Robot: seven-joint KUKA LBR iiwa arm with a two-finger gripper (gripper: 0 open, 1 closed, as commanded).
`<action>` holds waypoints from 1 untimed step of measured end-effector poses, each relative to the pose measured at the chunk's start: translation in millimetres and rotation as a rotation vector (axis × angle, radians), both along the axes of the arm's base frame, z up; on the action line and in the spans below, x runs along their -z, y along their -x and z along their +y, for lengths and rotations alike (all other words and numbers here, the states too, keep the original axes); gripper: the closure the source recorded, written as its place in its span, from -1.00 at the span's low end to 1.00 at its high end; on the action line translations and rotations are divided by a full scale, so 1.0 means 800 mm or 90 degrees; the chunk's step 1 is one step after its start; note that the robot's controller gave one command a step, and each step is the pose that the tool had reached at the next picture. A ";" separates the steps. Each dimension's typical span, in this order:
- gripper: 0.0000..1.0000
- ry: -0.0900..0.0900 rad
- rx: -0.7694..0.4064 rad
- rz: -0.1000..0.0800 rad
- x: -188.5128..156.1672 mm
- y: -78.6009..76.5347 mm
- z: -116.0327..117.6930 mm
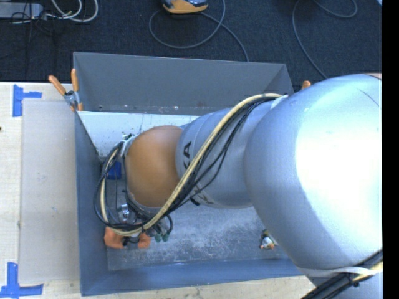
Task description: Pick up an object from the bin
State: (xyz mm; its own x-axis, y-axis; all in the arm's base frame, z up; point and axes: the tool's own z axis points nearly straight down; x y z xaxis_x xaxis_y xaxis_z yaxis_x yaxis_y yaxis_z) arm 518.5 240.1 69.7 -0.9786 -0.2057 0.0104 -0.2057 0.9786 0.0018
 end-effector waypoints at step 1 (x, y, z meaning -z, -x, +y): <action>1.00 0.002 -0.001 0.003 -0.068 0.009 -0.003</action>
Offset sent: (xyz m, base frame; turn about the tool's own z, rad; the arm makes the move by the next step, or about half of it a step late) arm 0.0107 -0.0066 0.1328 -0.0485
